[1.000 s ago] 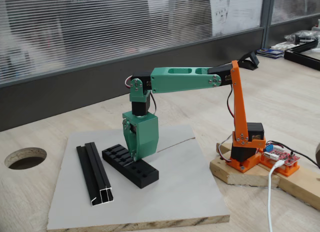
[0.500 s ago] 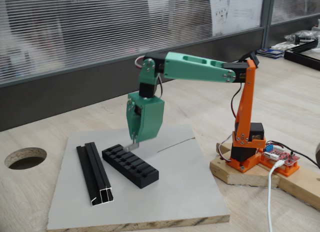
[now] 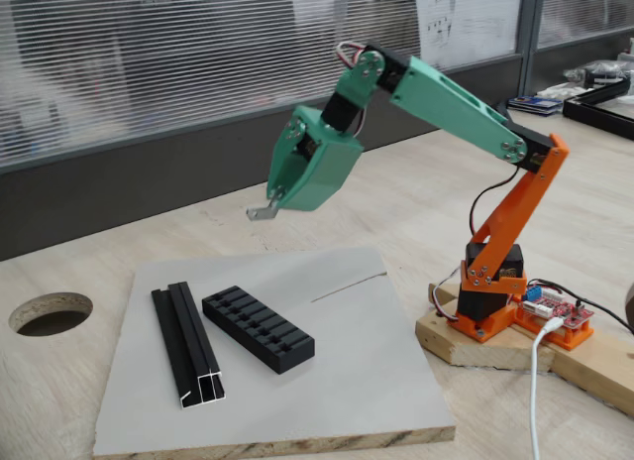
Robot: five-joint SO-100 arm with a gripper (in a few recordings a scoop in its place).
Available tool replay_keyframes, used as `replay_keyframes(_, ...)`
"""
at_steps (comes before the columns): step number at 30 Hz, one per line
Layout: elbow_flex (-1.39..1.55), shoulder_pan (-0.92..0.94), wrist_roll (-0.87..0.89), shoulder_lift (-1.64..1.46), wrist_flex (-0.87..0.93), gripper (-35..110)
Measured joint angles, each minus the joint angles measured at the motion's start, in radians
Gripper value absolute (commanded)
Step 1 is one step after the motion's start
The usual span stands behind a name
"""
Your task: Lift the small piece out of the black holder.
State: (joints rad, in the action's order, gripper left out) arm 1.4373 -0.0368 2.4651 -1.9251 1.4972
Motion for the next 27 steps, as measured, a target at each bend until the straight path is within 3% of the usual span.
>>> replay_keyframes(10, -0.106, 0.0, 0.0, -0.071, -0.094, 4)
replay_keyframes(27, -0.184, 0.0, 0.0, -0.072, -0.098, 4)
